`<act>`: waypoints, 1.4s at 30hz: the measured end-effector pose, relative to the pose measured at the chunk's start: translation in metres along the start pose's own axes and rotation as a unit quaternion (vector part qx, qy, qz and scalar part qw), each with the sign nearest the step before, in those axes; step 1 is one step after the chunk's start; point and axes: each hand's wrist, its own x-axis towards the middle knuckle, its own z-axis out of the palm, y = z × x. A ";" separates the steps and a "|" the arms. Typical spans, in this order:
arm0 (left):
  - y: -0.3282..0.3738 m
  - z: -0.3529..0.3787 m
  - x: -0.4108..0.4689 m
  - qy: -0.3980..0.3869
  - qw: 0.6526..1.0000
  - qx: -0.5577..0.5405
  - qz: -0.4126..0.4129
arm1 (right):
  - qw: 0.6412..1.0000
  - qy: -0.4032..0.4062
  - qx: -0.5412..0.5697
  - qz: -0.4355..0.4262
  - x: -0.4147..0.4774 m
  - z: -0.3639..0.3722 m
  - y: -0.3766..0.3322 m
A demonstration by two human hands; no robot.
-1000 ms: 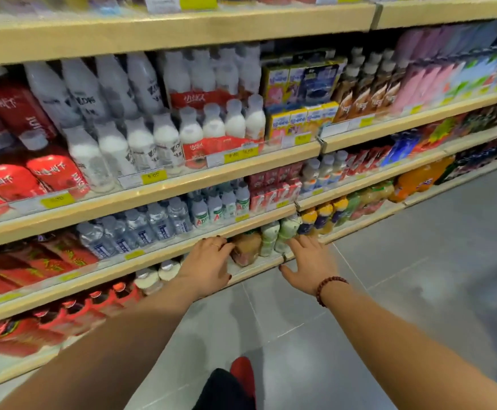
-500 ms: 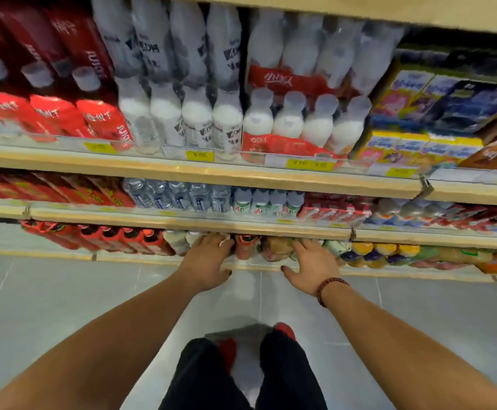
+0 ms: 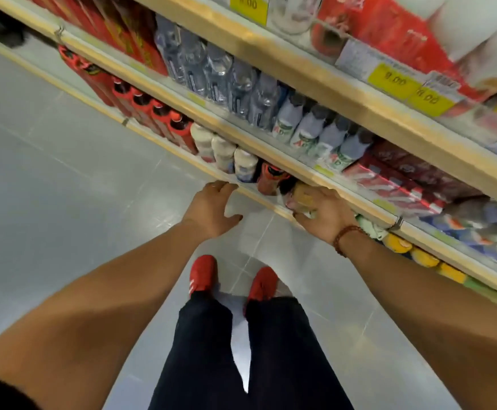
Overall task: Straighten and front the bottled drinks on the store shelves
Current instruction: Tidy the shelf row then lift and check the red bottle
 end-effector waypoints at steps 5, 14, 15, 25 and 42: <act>-0.025 0.045 0.022 0.014 0.998 -0.052 -0.042 | 0.995 0.016 0.087 0.035 0.037 0.040 0.018; -0.069 0.132 0.080 -0.038 0.998 -0.042 -0.041 | 0.969 0.025 0.226 0.093 0.096 0.138 0.055; -0.073 0.141 0.085 -0.038 0.998 -0.044 -0.039 | 0.971 0.046 0.223 0.077 0.103 0.146 0.057; -0.093 0.199 0.140 0.005 0.990 -0.134 -0.034 | 0.915 0.149 0.362 0.098 0.178 0.188 0.072; -0.123 0.256 0.160 0.084 0.961 -0.247 -0.091 | 0.842 0.188 0.492 0.119 0.226 0.217 0.064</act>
